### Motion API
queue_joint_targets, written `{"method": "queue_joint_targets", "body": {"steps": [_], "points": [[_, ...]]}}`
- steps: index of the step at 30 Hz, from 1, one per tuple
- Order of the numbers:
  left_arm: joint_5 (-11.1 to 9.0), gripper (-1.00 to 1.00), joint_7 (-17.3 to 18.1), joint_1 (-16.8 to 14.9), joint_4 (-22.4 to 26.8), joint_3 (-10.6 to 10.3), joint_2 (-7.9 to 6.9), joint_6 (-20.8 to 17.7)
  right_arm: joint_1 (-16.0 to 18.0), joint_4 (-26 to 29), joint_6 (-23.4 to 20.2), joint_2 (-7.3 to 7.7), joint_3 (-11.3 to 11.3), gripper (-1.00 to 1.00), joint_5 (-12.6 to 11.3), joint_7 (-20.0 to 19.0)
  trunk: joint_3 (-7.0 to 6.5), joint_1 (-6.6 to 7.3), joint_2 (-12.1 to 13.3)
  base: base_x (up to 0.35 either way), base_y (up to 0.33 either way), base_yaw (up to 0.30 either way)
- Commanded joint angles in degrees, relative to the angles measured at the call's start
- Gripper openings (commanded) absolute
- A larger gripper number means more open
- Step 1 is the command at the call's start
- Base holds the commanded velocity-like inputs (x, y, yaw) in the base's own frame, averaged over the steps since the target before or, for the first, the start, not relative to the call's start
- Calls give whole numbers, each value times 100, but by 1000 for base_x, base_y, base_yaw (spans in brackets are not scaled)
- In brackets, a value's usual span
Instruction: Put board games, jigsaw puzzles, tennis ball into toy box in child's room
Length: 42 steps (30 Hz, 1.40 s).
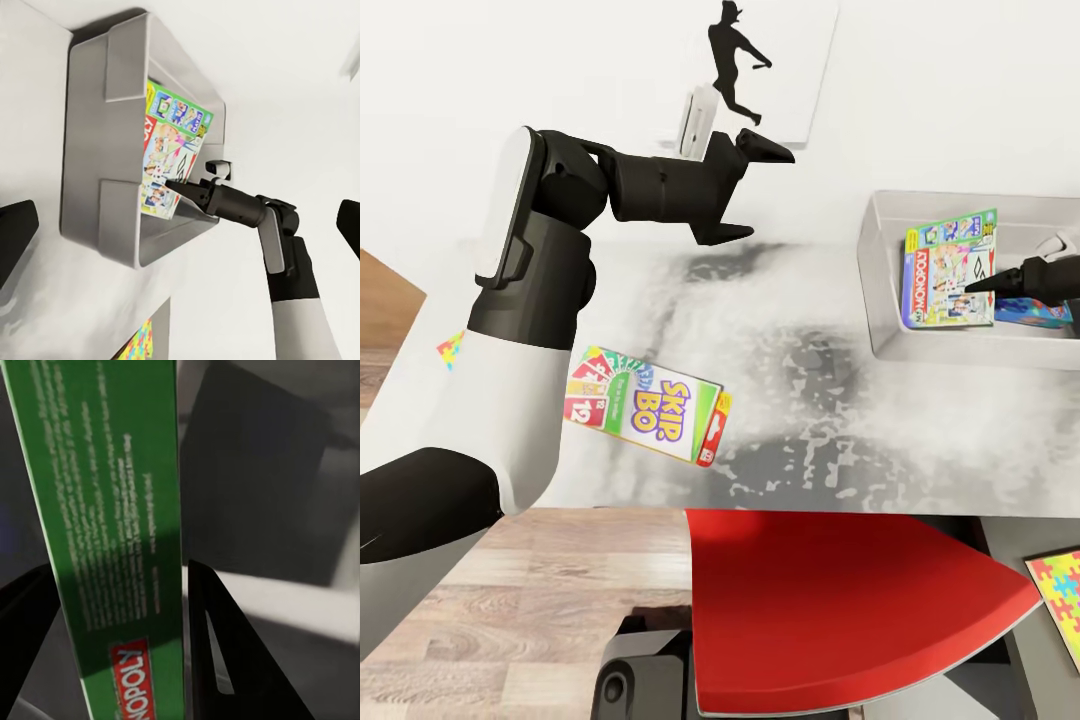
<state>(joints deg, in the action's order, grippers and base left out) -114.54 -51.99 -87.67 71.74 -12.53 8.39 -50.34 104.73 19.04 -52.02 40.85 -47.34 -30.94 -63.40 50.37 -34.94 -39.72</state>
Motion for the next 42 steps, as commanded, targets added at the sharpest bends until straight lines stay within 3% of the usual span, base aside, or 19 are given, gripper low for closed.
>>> {"method": "queue_joint_targets", "body": {"steps": [1, 20, 21, 42], "points": [[-51, 100, -57, -6, -1, 5, 5, -2, 3, -6, 88, 2, -56, -100, 80, -29, 8, -6, -4, 0, 0, 0], [-51, 100, -57, -9, -1, 5, 5, -2, 3, -6, 224, 2, -56, -100, 80, -16, 18, -6, -4, 0, 0, 0], [-51, 100, -57, -8, -1, 5, 5, -2, 3, -6, 224, 2, -56, 100, 80, -16, 18, -6, -4, 0, 0, 0], [-51, 100, -57, -13, 2, 5, 5, -2, 3, -6, 227, -1, -56, 100, 80, 5, 19, -6, -4, 0, 0, 0]]}}
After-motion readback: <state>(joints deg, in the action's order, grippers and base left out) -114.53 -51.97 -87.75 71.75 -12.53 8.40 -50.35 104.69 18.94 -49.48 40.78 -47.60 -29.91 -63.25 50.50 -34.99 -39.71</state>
